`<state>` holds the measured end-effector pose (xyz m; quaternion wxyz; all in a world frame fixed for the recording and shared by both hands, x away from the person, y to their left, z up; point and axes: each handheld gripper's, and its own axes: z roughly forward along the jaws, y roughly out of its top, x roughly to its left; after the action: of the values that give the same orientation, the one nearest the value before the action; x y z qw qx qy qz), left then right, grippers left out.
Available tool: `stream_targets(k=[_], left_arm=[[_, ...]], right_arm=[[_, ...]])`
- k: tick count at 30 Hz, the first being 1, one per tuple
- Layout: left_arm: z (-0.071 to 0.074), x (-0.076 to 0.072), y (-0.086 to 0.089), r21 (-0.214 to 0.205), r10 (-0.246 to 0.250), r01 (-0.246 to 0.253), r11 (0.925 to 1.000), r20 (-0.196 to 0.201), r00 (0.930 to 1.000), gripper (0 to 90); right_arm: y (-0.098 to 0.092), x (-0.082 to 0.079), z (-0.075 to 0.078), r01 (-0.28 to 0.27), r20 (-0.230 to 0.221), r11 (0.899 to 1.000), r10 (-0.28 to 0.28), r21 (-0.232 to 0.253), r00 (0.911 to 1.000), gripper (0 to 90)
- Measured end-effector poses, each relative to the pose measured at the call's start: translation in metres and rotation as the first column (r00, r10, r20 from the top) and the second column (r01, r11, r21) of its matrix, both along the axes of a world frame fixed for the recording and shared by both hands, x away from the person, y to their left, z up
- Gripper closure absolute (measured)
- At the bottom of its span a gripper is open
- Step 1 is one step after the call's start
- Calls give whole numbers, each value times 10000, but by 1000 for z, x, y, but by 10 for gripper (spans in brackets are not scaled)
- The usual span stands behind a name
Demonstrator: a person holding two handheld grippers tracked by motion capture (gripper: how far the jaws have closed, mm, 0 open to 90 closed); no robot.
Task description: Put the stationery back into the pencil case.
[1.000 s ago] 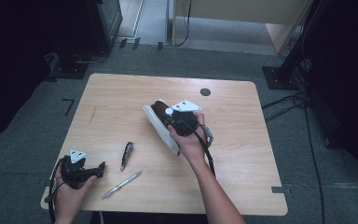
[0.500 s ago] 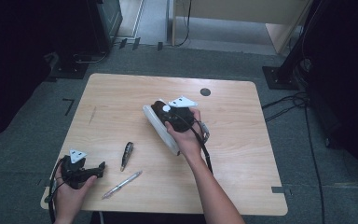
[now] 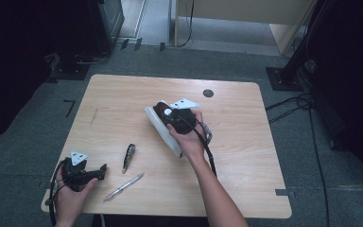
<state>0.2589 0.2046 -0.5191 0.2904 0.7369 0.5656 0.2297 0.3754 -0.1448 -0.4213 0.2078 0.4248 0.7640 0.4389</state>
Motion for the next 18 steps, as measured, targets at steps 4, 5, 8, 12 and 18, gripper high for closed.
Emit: stream_targets(k=[4,5,8,12,18], left_arm=[[0,0,0,2,-1,1,10000,-1,10000,12],[0,0,0,3,-1,1,10000,-1,10000,12],[0,0,0,6,-12,12,10000,-16,10000,12],[0,0,0,6,-12,12,10000,-16,10000,12],[0,0,0,0,-6,6,10000,-3,10000,12]], right_arm=[[-1,-2,-3,9,-93,10000,-8,31,10000,642],[-2,-2,-4,8,-99,10000,-8,43,10000,641],[-4,-3,-3,-44,-111,9999,46,111,9999,692],[-5,-7,0,-47,-98,10000,46,-66,9999,790],[-7,-10,1,-66,-38,9999,65,-93,10000,797]])
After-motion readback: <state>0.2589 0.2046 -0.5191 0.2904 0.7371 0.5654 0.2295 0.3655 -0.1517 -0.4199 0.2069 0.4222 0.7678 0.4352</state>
